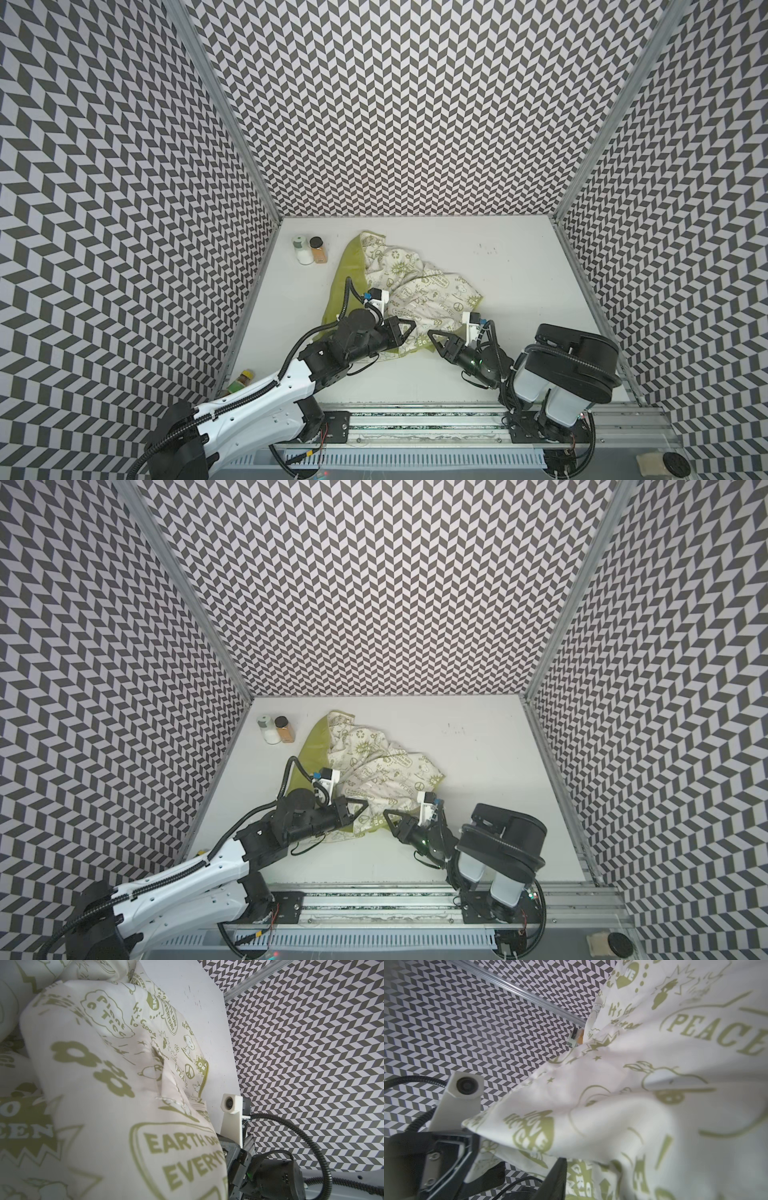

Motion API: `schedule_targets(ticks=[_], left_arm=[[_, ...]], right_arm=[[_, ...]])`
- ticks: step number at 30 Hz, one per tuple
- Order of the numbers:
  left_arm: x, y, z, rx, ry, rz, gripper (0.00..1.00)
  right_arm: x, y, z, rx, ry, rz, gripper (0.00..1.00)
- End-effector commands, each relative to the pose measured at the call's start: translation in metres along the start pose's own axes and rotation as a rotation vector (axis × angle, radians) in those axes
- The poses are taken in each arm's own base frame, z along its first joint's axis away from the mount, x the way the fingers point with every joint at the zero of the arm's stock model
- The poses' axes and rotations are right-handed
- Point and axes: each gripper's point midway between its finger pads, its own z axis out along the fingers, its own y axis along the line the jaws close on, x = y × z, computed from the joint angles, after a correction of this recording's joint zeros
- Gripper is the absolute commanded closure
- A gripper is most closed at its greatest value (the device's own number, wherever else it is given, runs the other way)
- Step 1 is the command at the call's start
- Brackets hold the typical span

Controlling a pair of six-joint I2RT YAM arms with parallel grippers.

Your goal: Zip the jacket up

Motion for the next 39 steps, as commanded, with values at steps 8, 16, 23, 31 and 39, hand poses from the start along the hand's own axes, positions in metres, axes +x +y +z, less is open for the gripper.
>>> schedule_targets(ticks=[8, 16, 23, 31, 39], left_arm=[[0.003, 0.028, -0.004, -0.091, 0.035, 0.083, 0.62], [-0.044, -0.005, -0.048, -0.193, -0.103, 0.403, 0.07], [-0.057, -0.044, -0.068, -0.173, -0.188, 0.59, 0.09], [0.012, -0.097, -0.033, -0.091, -0.191, 0.839, 0.03], [0.004, -0.095, -0.009, -0.083, -0.283, 0.656, 0.04]], right_arm=[[-0.031, 0.052, 0.01, 0.117, -0.014, -0.165, 1.0], [-0.078, 0.034, -0.01, 0.583, 0.117, -0.377, 1.0], [-0.12, 0.054, -0.018, 0.747, 0.108, -0.498, 1.0], [-0.121, 0.121, 0.011, 0.475, 0.138, -0.423, 1.0], [-0.103, 0.156, 0.025, 0.234, 0.148, -0.229, 1.0]])
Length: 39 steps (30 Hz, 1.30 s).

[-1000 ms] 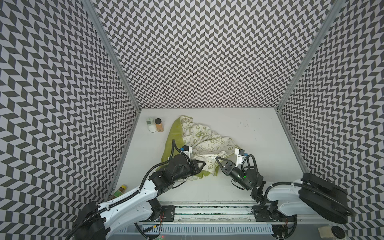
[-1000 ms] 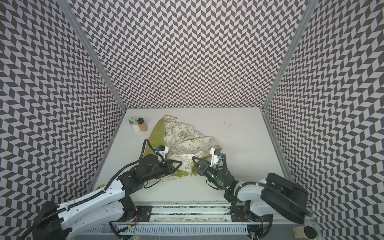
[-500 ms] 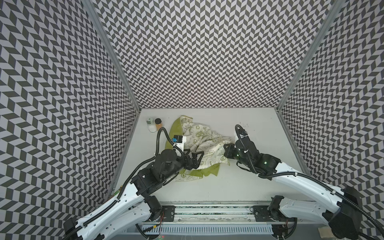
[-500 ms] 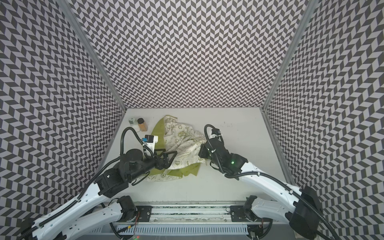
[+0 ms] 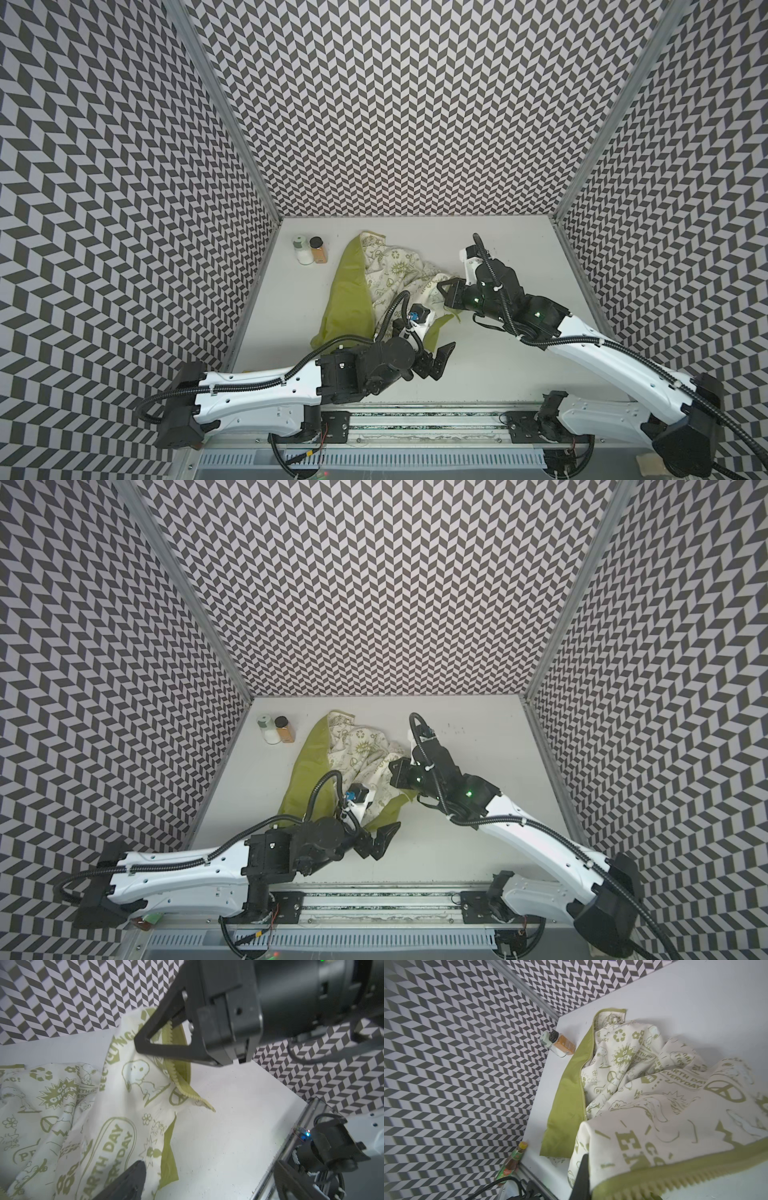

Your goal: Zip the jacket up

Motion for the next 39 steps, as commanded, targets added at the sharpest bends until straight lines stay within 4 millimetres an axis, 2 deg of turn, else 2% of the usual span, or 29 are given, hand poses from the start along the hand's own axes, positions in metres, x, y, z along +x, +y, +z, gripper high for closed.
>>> schedule_targets(ticks=[1, 4, 7, 10, 12, 17, 22, 25, 30, 32, 33, 35, 36, 39], left_arm=[[-0.025, 0.018, 0.001, -0.063, -0.129, -0.154, 0.05], [-0.022, 0.035, 0.008, -0.054, -0.128, -0.241, 0.09], [-0.022, 0.041, 0.013, -0.017, -0.131, -0.291, 0.15], [-0.021, 0.04, 0.019, -0.009, -0.133, -0.313, 0.21], [-0.019, 0.032, 0.029, 0.023, -0.118, -0.315, 0.28], [-0.011, 0.028, 0.043, 0.015, -0.077, -0.328, 0.3], [-0.002, 0.042, 0.052, -0.048, -0.056, -0.345, 0.38], [0.001, 0.047, 0.06, -0.067, -0.041, -0.365, 0.48], [-0.002, 0.045, 0.062, -0.051, -0.041, -0.377, 0.88], [-0.004, 0.043, 0.058, -0.023, -0.046, -0.38, 0.95], [-0.005, 0.042, 0.054, 0.004, -0.051, -0.385, 0.97], [-0.007, 0.041, 0.046, 0.069, -0.056, -0.4, 0.99], [-0.009, 0.042, 0.042, 0.107, -0.06, -0.412, 0.99], [-0.009, 0.048, 0.032, 0.21, -0.05, -0.451, 1.0]], right_arm=[[-0.011, 0.034, -0.011, -0.173, -0.035, 0.086, 1.0], [-0.009, 0.038, -0.009, -0.206, -0.034, 0.12, 1.0], [-0.007, 0.041, -0.006, -0.218, -0.032, 0.128, 1.0], [-0.006, 0.04, -0.004, -0.216, -0.031, 0.13, 1.0], [-0.006, 0.04, -0.004, -0.223, -0.036, 0.137, 1.0], [-0.006, 0.037, -0.002, -0.211, -0.046, 0.141, 1.0], [-0.002, 0.04, -0.001, -0.222, -0.037, 0.141, 1.0], [0.001, 0.044, 0.0, -0.229, -0.029, 0.139, 1.0], [0.005, 0.041, 0.003, -0.223, -0.024, 0.126, 1.0], [0.002, 0.038, 0.002, -0.215, -0.05, 0.099, 0.99], [-0.001, 0.038, -0.001, -0.225, -0.061, 0.072, 0.91], [-0.007, 0.038, -0.011, -0.25, -0.075, 0.014, 0.6], [-0.01, 0.039, -0.018, -0.272, -0.083, -0.025, 0.5], [-0.006, 0.047, -0.042, -0.375, -0.08, -0.16, 0.41]])
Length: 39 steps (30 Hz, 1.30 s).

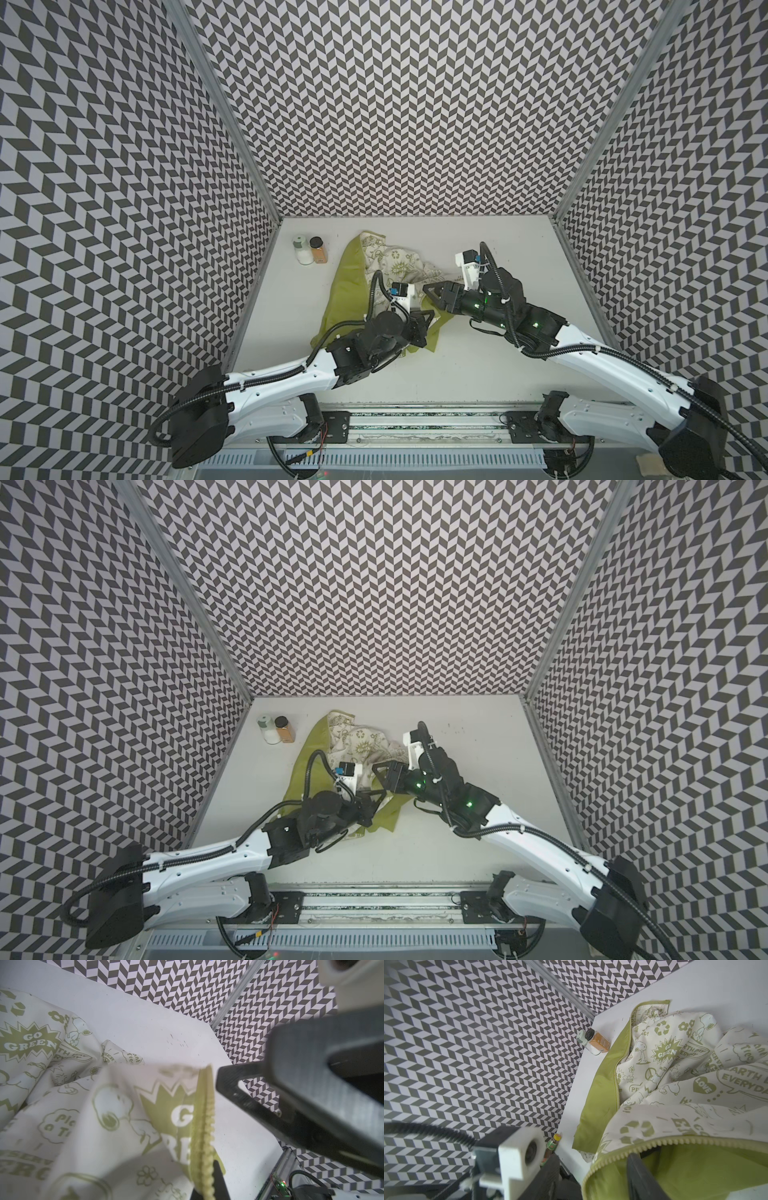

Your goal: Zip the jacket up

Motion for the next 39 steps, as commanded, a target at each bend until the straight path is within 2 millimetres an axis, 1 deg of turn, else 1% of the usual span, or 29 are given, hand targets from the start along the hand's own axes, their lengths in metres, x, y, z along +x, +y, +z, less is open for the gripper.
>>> schedule_targets(ticks=[1, 3, 4, 8, 9, 11, 14, 17, 19, 23, 27, 33, 37, 39], left_arm=[[-0.004, -0.01, -0.009, 0.158, 0.036, -0.057, 1.0], [-0.004, -0.006, -0.011, 0.183, 0.056, -0.064, 1.0], [-0.004, -0.005, -0.012, 0.188, 0.063, -0.06, 1.0], [0.004, -0.001, -0.012, 0.22, 0.11, -0.073, 1.0], [0.008, -0.001, -0.011, 0.237, 0.129, -0.083, 1.0], [0.015, -0.001, -0.012, 0.271, 0.153, -0.095, 1.0], [0.023, 0.0, -0.014, 0.297, 0.17, -0.115, 1.0], [0.027, 0.0, -0.015, 0.304, 0.189, -0.121, 1.0], [0.028, 0.0, -0.014, 0.309, 0.197, -0.125, 1.0], [0.033, -0.001, -0.013, 0.336, 0.221, -0.14, 1.0], [0.035, 0.002, -0.009, 0.342, 0.242, -0.162, 1.0], [0.038, 0.004, -0.007, 0.35, 0.263, -0.186, 0.96], [0.039, 0.005, -0.004, 0.346, 0.279, -0.191, 0.95], [0.04, 0.005, -0.003, 0.349, 0.283, -0.194, 0.93]], right_arm=[[-0.009, 0.033, -0.032, -0.187, -0.04, -0.187, 0.39], [0.009, 0.035, -0.045, -0.281, -0.018, -0.225, 0.36], [0.018, 0.033, -0.048, -0.323, -0.001, -0.224, 0.35], [0.058, 0.006, -0.038, -0.37, 0.136, -0.182, 0.35], [0.065, 0.0, -0.035, -0.369, 0.157, -0.178, 0.37], [0.074, -0.012, -0.029, -0.352, 0.179, -0.17, 0.4], [0.081, -0.031, -0.021, -0.315, 0.202, -0.161, 0.41], [0.085, -0.044, -0.015, -0.304, 0.214, -0.155, 0.41], [0.09, -0.044, -0.012, -0.336, 0.234, -0.167, 0.42], [0.099, -0.038, -0.005, -0.414, 0.304, -0.21, 0.43], [0.105, -0.039, 0.001, -0.439, 0.336, -0.219, 0.44], [0.108, -0.045, 0.005, -0.443, 0.323, -0.198, 0.53], [0.105, -0.043, 0.008, -0.457, 0.323, -0.195, 0.53], [0.103, -0.042, 0.01, -0.453, 0.319, -0.196, 0.58]])
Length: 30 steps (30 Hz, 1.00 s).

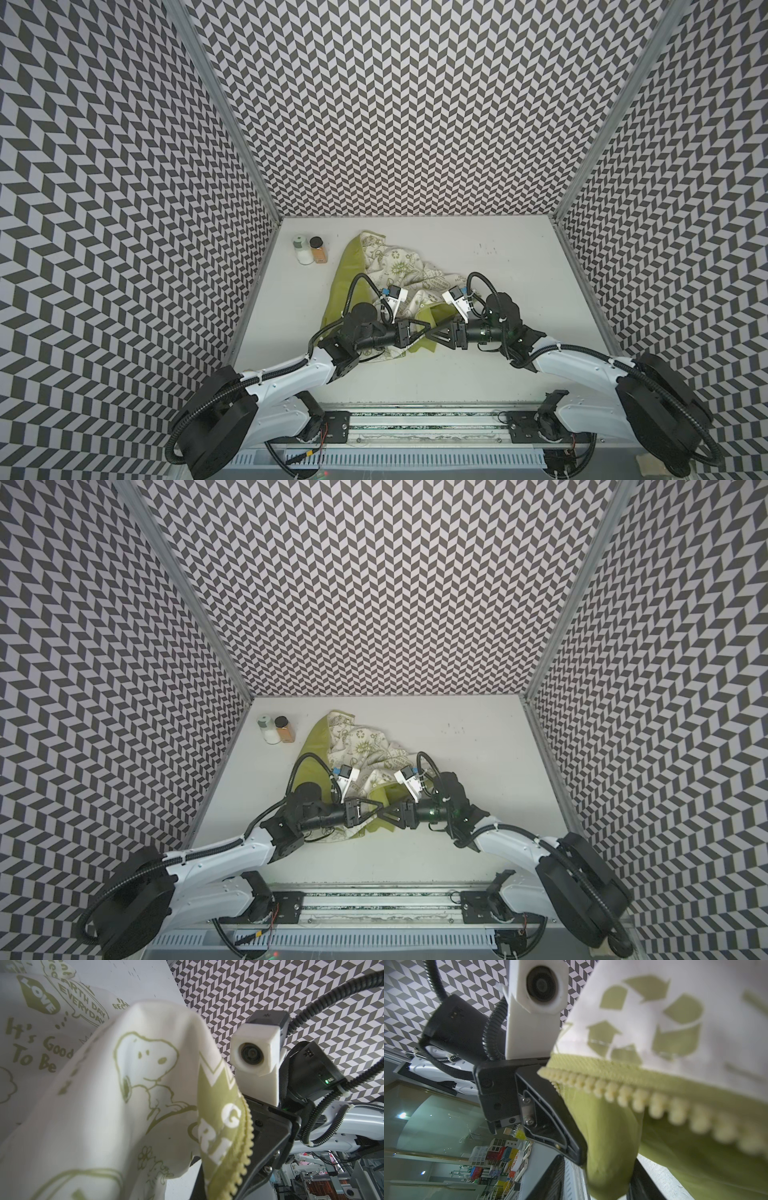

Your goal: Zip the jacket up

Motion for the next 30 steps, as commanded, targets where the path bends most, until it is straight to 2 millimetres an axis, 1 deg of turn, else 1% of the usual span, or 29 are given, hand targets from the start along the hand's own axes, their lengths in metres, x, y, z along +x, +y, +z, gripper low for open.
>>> schedule_targets(ticks=[1, 4, 7, 10, 12, 14, 16, 17, 19, 21, 24, 26, 28, 30], left_arm=[[-0.004, -0.009, 0.0, 0.041, -0.003, 0.006, 0.93], [-0.005, -0.009, -0.001, 0.042, -0.005, 0.005, 0.91], [-0.005, -0.007, -0.002, 0.039, -0.003, -0.004, 0.85], [-0.007, -0.008, -0.003, 0.044, -0.007, -0.004, 0.81], [-0.007, -0.009, -0.004, 0.044, -0.01, -0.003, 0.75], [-0.009, -0.009, -0.005, 0.043, -0.013, -0.003, 0.68], [-0.013, -0.009, -0.006, 0.034, -0.021, -0.002, 0.58], [-0.015, -0.008, -0.006, 0.026, -0.024, 0.003, 0.56], [-0.021, -0.007, -0.004, -0.002, -0.024, 0.02, 0.56], [-0.024, -0.005, -0.003, -0.027, -0.017, 0.035, 0.59], [-0.026, 0.003, -0.001, -0.07, -0.013, 0.034, 0.71], [-0.028, 0.004, 0.0, -0.077, -0.013, 0.033, 0.72], [-0.03, 0.003, 0.002, -0.075, -0.012, 0.038, 0.84], [-0.031, 0.003, 0.003, -0.081, -0.006, 0.039, 0.93]], right_arm=[[-0.016, 0.011, 0.0, -0.04, -0.043, -0.065, 0.62], [-0.017, 0.007, 0.001, -0.03, -0.045, -0.055, 0.73], [-0.015, 0.005, 0.002, -0.036, -0.045, -0.046, 0.82], [-0.014, 0.004, 0.002, -0.034, -0.047, -0.043, 0.86], [-0.014, 0.004, 0.002, -0.032, -0.049, -0.041, 0.89], [-0.013, 0.003, 0.002, -0.029, -0.049, -0.037, 0.93], [-0.012, 0.002, 0.002, -0.027, -0.045, -0.03, 0.95], [-0.011, 0.001, 0.002, -0.027, -0.041, -0.028, 0.97], [-0.008, 0.0, 0.002, -0.027, -0.031, -0.025, 0.99], [-0.005, 0.001, 0.002, -0.035, -0.023, -0.027, 1.0], [-0.002, 0.003, 0.001, -0.038, -0.01, -0.035, 1.0], [0.0, 0.001, 0.001, -0.025, -0.002, -0.036, 1.0], [0.002, 0.0, 0.0, -0.025, 0.001, -0.039, 1.0], [0.002, 0.001, 0.001, -0.028, 0.005, -0.038, 0.97]])
